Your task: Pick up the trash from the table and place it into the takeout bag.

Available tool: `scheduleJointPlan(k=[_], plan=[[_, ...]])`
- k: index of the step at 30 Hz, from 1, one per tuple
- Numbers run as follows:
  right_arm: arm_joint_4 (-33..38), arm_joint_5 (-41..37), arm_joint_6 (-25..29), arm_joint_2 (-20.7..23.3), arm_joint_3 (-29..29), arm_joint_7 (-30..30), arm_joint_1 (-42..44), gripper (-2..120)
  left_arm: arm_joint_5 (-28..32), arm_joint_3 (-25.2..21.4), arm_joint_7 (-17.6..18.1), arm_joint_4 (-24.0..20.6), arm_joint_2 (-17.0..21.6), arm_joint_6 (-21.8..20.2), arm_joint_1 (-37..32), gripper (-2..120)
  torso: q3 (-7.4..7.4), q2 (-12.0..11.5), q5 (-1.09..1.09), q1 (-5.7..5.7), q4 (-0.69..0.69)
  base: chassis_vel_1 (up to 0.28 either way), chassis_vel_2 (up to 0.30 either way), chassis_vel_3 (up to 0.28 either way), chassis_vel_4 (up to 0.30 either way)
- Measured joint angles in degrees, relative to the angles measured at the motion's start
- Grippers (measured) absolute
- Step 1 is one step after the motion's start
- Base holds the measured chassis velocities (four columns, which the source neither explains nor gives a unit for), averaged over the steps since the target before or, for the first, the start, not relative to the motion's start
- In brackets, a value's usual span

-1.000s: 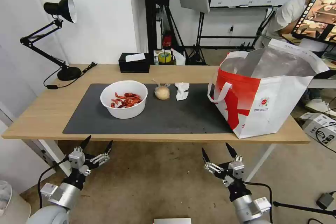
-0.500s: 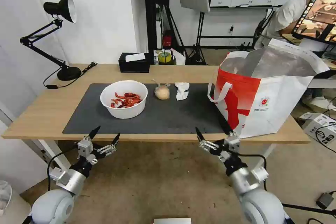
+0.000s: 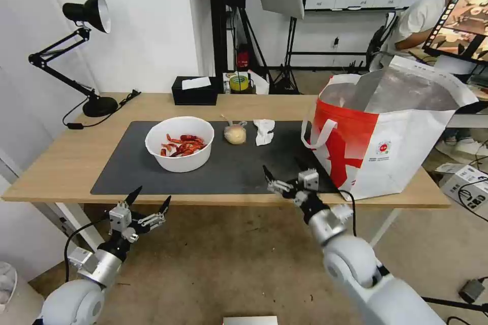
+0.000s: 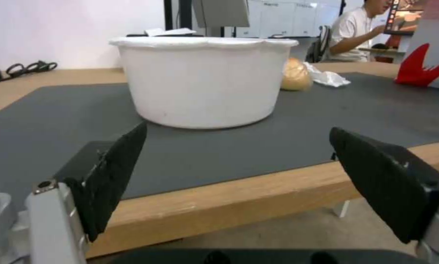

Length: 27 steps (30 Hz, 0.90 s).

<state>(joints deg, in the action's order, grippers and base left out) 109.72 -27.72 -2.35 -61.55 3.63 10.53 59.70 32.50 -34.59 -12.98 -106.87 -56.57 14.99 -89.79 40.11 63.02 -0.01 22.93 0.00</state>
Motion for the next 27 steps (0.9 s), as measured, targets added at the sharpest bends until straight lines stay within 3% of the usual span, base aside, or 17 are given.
scheduleJointPlan(k=[9, 16, 27], plan=[[-3.22, -1.79, -5.10, -1.34, -3.70, 6.53, -6.61, 100, -0.07, -0.92, -0.01, -0.25, -0.50, 0.34, -1.27, 100, 0.00, 0.00, 0.00, -0.01, 0.00, 0.000, 0.000, 0.000, 0.000], [-7.03, -4.68, -11.23, -3.59, -6.38, 15.85, -12.40, 100, -0.12, -0.85, -0.02, -0.10, -0.60, 0.31, -1.17, 100, 0.00, 0.00, 0.00, -0.01, -0.01, 0.000, 0.000, 0.000, 0.000], [-10.88, -5.80, -14.53, -6.25, -8.06, 20.90, -16.01, 100, -0.12, -0.85, 0.01, 0.05, -0.58, 0.11, -1.08, 100, 0.00, 0.00, 0.00, -0.01, -0.01, 0.000, 0.000, 0.000, 0.000]])
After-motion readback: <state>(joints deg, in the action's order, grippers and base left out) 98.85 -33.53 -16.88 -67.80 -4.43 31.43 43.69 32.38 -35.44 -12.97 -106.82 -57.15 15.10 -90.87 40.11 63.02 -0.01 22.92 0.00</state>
